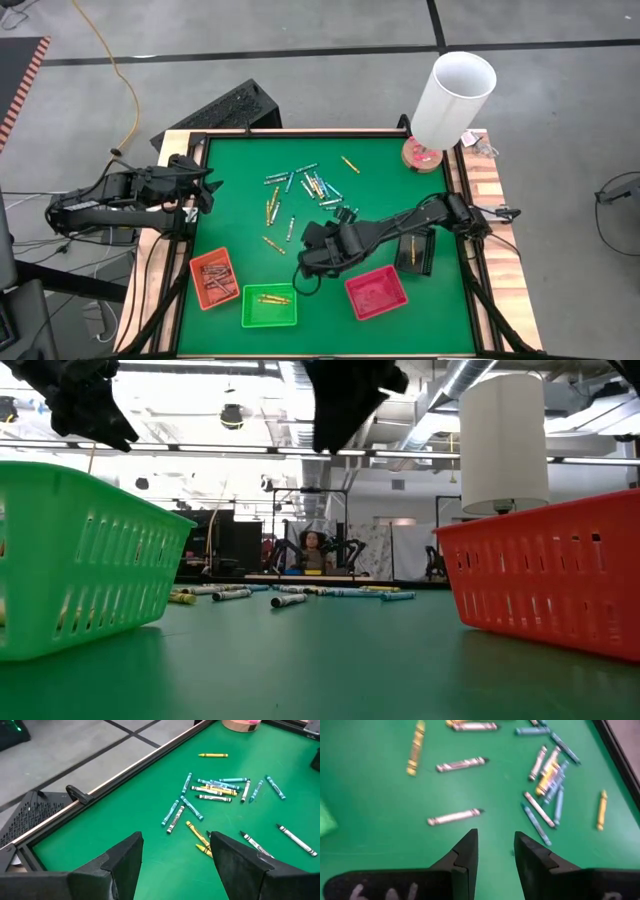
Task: Sort crayons
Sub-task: Put the yellow crayon into the green bin
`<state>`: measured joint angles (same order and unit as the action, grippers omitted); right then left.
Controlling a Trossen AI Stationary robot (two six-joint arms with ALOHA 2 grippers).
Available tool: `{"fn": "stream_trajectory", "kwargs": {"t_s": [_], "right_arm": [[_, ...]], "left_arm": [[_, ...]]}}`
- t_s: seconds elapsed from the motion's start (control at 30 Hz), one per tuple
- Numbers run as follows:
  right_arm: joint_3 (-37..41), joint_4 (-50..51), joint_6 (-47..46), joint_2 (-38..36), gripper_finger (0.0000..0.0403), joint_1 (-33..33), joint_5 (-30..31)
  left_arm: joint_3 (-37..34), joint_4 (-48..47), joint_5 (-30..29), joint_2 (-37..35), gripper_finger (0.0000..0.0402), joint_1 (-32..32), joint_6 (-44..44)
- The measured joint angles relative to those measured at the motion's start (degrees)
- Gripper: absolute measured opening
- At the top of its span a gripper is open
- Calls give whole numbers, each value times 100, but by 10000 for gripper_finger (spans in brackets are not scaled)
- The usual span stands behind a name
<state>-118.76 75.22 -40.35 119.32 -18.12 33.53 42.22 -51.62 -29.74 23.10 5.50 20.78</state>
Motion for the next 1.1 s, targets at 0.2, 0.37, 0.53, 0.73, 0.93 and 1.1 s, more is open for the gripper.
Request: {"fn": "stream_trajectory", "kwargs": {"t_s": [0.2, 0.37, 0.53, 0.73, 0.93, 1.1], "right_arm": [[87, 1528, -972, -141, 121, 451, -294], [968, 1477, -1383, -1289, 121, 497, -894], [2442, 1067, -2732, -2716, 121, 368, -755], [4180, 990, -4755, -3939, 121, -46, -1273], [5084, 616, -5729, -4289, 121, -448, -2234], [5555, 214, -6088, -4291, 122, -563, -2612]], "left_arm": [[0, -74, 346, 1, 223, 0, -31], [0, -159, 538, 0, 223, -2, -103], [0, -175, 540, 0, 223, 0, -205], [0, -170, 542, 0, 223, -2, -208], [0, -168, 542, 0, 223, -1, -210], [0, -168, 542, 0, 223, -2, -227]]}}
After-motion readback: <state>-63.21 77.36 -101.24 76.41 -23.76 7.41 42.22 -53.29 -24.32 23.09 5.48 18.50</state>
